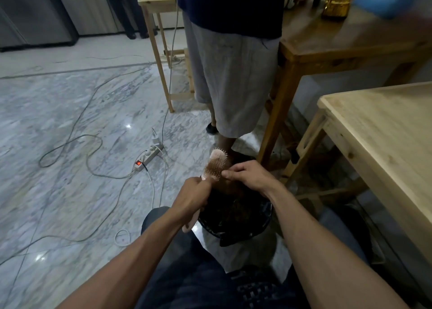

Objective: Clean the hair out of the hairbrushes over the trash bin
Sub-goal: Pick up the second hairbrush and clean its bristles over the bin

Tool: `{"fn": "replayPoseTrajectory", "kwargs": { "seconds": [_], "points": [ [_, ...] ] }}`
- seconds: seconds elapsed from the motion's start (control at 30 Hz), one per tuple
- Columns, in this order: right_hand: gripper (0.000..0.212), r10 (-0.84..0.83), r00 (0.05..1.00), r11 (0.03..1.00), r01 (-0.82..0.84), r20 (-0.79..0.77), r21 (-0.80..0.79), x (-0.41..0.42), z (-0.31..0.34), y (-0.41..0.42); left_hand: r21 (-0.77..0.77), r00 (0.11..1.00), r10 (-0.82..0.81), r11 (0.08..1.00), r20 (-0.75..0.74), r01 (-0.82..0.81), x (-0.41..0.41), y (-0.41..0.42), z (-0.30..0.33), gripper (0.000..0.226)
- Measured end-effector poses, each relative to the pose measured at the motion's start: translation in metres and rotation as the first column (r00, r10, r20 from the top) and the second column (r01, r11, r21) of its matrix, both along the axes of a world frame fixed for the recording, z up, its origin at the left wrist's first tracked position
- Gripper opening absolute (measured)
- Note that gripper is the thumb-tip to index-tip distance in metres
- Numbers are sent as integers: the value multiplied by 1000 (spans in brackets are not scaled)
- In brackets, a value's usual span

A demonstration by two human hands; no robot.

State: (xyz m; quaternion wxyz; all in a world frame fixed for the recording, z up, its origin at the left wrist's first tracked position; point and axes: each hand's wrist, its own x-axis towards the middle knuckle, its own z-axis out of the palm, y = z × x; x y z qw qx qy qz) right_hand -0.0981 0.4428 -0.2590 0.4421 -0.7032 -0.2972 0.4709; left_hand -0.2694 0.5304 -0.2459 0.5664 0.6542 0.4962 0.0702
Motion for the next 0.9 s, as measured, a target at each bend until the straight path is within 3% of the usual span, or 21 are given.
{"fn": "replayPoseTrajectory", "kwargs": {
  "seconds": [0.07, 0.17, 0.37, 0.4, 0.47, 0.53, 0.6, 0.67, 0.77, 0.9],
  "points": [
    [15, -47, 994, 999, 44, 96, 32, 4, 0, -4, -173, 986, 145, 976, 80, -129, -3, 9, -7, 45],
    [15, 10, 976, 1000, -12, 217, 6, 7, 7, -7, -353, 959, 266, 911, 103, -215, -6, 18, -18, 41],
    [18, -42, 967, 998, 52, 250, -34, 15, 13, -12, -473, 922, 365, 840, 127, -267, 5, 31, -19, 41],
    [17, -44, 965, 997, 60, 260, -53, 18, 12, -13, -439, 924, 353, 860, 145, -259, 5, 29, -16, 42],
    [19, 11, 962, 993, 23, 271, -120, 26, 11, -17, -228, 953, 259, 948, 156, -220, 4, 27, -12, 50],
    [45, 35, 987, 985, -8, 155, -171, 32, 10, -19, 51, 994, 69, 996, 89, -74, 3, 26, -6, 54],
    [67, -32, 998, 990, 38, 52, -136, 32, 11, -15, 209, 996, -87, 974, -18, 88, 4, 23, -1, 52],
    [71, -62, 998, 998, 61, -17, -32, 22, 11, -11, 234, 983, -174, 955, -53, 181, 10, 17, 4, 49],
    [45, -42, 999, 999, 41, 22, 36, 9, -1, -8, 234, 973, -228, 945, -36, 230, 18, 7, 7, 39],
    [28, -146, 980, 987, 135, 137, 85, 6, -5, -10, 21, 995, -34, 999, 91, 32, 16, 15, 1, 25]
  ]
}}
